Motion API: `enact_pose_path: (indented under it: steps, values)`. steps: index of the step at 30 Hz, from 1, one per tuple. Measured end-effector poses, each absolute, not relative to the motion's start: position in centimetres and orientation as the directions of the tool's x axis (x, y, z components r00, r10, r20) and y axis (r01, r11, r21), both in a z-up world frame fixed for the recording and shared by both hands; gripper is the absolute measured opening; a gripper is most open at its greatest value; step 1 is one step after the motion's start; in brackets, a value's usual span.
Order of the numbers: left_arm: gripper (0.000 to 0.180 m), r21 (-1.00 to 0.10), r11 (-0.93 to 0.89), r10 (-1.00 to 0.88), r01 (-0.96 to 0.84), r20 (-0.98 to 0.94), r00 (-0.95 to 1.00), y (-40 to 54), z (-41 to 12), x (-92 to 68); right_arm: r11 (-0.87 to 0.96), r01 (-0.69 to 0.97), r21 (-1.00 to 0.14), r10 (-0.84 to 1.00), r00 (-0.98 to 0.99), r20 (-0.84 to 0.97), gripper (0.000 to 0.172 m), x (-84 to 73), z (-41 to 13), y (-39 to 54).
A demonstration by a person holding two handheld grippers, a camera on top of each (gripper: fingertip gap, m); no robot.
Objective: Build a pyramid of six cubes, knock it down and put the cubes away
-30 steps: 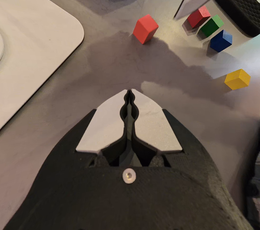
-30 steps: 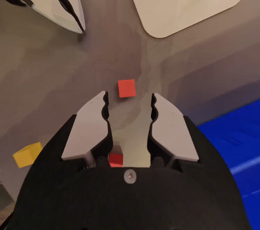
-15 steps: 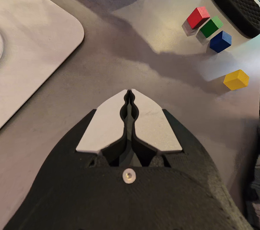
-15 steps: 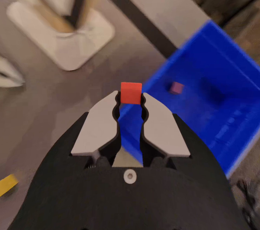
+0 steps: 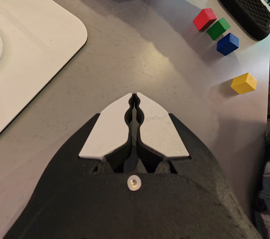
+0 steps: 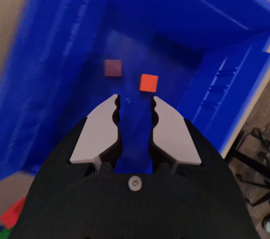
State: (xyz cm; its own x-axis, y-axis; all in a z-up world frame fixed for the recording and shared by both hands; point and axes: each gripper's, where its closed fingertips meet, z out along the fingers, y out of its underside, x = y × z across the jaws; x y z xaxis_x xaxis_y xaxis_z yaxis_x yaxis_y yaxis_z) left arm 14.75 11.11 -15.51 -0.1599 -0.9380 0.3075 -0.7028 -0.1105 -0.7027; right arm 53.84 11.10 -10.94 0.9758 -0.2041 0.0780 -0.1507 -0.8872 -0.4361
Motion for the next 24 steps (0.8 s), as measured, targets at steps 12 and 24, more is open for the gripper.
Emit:
enact_pose_path:
  steps: [12, 24]
  values:
    - [0.0, -0.702, -0.115, -0.936, -0.703, 0.313, -0.16, 11.0, -15.5, 14.8, -0.938, 0.146, -0.313, 0.195, 0.972, -0.131, 0.046, 30.4, -11.0, -2.9]
    - [0.0, -0.703, -0.111, -0.937, -0.703, 0.309, -0.162, 10.9, -15.5, 14.8, -0.965, 0.134, -0.227, 0.17, 0.974, -0.147, 0.029, 28.8, -15.2, -4.5]
